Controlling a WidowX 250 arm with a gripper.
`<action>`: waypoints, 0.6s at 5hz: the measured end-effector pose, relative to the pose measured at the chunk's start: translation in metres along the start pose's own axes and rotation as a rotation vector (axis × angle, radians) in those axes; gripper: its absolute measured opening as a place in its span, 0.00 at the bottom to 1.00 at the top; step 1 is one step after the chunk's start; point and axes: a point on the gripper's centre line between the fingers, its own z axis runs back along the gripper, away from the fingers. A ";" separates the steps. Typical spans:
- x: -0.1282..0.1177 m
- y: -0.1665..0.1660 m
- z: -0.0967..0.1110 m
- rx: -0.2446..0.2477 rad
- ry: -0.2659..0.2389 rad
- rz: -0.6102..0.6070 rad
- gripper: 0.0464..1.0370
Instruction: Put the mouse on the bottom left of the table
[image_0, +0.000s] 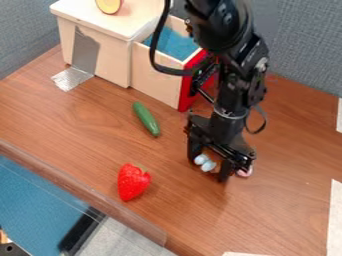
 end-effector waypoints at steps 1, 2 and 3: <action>-0.002 0.002 -0.001 0.004 0.001 0.007 0.48; 0.000 0.015 0.025 0.000 -0.053 0.017 0.35; -0.017 0.038 0.055 0.007 -0.094 0.017 0.30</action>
